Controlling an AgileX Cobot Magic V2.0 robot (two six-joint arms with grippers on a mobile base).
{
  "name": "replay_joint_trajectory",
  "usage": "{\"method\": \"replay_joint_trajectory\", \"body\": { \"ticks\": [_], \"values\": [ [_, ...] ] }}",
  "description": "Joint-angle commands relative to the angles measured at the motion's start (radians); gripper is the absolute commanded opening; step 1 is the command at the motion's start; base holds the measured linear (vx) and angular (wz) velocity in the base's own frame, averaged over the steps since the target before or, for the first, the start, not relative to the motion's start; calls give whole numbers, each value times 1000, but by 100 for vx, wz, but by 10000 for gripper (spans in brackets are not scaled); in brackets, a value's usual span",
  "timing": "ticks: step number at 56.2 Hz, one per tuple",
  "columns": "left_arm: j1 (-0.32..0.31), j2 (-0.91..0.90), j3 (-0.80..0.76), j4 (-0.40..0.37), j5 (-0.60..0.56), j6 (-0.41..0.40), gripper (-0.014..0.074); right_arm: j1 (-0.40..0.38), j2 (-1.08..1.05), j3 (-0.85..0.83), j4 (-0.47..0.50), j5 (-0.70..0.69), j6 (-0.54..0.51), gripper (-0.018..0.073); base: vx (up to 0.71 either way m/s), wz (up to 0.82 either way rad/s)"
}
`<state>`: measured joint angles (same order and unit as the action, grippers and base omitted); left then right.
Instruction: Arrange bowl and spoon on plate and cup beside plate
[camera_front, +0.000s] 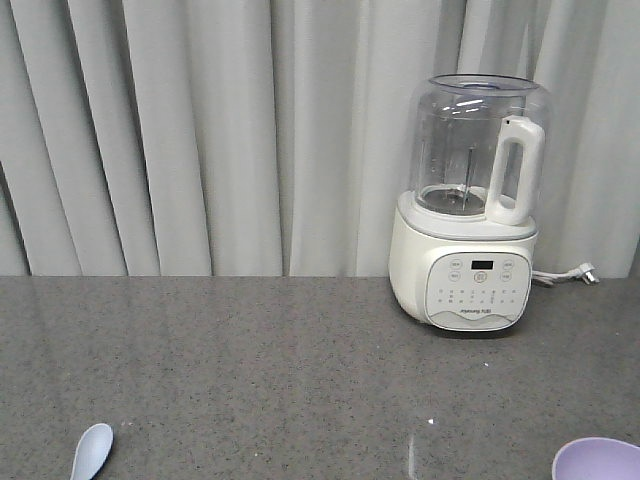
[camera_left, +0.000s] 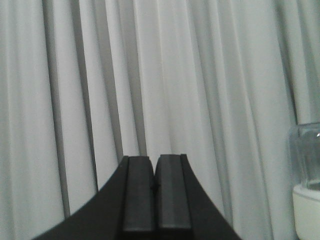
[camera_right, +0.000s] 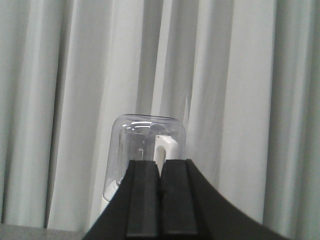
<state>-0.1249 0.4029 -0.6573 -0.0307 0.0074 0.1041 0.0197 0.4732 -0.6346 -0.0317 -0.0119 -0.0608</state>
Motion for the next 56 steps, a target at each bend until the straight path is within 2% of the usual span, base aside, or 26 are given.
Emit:
{"method": "replay_joint_trajectory", "body": {
  "ticks": [1, 11, 20, 24, 29, 37, 41, 48, 56],
  "values": [
    [1, 145, -84, -6, -24, 8, 0, -6, 145, -93, -12, -62, -13, -6, 0, 0],
    [1, 319, -97, -6, -22, 8, 1, -6, 283, -107, -12, -53, -9, -5, 0, 0],
    [1, 351, -97, -16, -32, 7, 41, -6, 299, -107, -13, -30, -10, 38, 0, 0],
    [1, 351, -97, -15, -34, 7, 97, -6, 297, -107, -14, -23, -10, 95, 0, 0],
    [1, 351, -97, -15, -34, 7, 189, -6, 297, -107, -15, -23, -10, 218, 0, 0],
    [1, 351, -97, -14, -34, 7, 434, -6, 297, -107, -15, -23, -12, 466, 0, 0],
    [1, 351, -97, -14, -34, 7, 524, -6, 297, -107, -15, -24, -12, 585, 0, 0],
    [1, 359, -97, -15, -38, 5, 601, -6, 297, -107, -15, -27, -12, 670, 0, 0],
    [0, 383, -99, -15, 33, -104, 587, -6, 297, -107, -14, -31, -9, 656, 0, 0]
  ]
}}
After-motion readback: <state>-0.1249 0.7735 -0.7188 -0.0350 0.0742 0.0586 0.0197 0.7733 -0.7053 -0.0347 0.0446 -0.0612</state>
